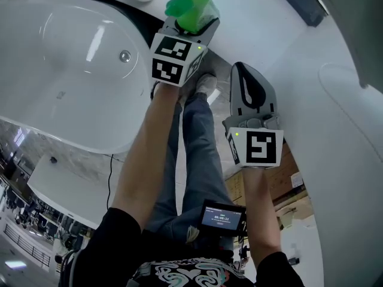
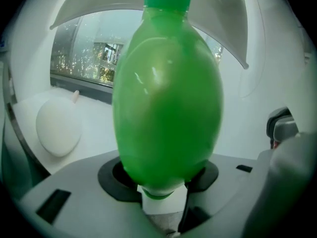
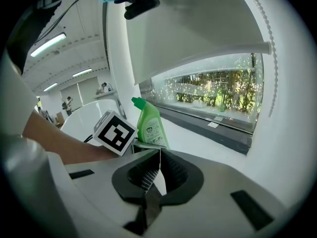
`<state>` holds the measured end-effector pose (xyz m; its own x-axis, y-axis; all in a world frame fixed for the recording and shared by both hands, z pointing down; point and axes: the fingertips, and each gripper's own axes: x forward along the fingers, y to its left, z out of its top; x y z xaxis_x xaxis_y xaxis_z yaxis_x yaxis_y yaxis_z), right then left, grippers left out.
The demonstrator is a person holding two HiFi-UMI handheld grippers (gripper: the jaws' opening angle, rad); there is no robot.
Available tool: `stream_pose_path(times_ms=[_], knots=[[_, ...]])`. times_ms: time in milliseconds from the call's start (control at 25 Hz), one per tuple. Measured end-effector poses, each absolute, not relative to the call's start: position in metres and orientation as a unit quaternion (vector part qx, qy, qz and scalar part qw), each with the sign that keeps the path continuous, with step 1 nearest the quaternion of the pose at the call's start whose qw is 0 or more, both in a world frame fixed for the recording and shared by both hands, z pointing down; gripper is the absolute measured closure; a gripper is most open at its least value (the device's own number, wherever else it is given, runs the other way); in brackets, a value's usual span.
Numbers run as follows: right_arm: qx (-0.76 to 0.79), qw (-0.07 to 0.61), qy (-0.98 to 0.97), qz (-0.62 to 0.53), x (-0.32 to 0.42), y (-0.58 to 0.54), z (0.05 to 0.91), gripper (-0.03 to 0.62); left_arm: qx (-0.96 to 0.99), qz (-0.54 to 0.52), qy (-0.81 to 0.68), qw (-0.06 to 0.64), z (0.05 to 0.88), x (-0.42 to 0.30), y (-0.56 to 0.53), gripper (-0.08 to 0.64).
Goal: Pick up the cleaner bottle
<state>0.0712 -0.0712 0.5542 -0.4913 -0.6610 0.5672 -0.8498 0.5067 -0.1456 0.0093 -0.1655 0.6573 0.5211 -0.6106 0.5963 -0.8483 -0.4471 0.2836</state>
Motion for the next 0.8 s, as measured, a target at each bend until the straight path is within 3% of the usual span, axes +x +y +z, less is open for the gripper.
stream_pose_path(times_ms=[360,800], knots=[[0.448,0.226,-0.839,0.211,0.076,-0.071,0.559,0.565,0.818,0.173,-0.432,0.338,0.659,0.011,-0.165,0.353],[0.444,0.223,-0.842,0.210,0.075,-0.066,0.554,0.565,0.774,-0.009,-0.382,0.505,0.653,0.018,-0.151,0.362]])
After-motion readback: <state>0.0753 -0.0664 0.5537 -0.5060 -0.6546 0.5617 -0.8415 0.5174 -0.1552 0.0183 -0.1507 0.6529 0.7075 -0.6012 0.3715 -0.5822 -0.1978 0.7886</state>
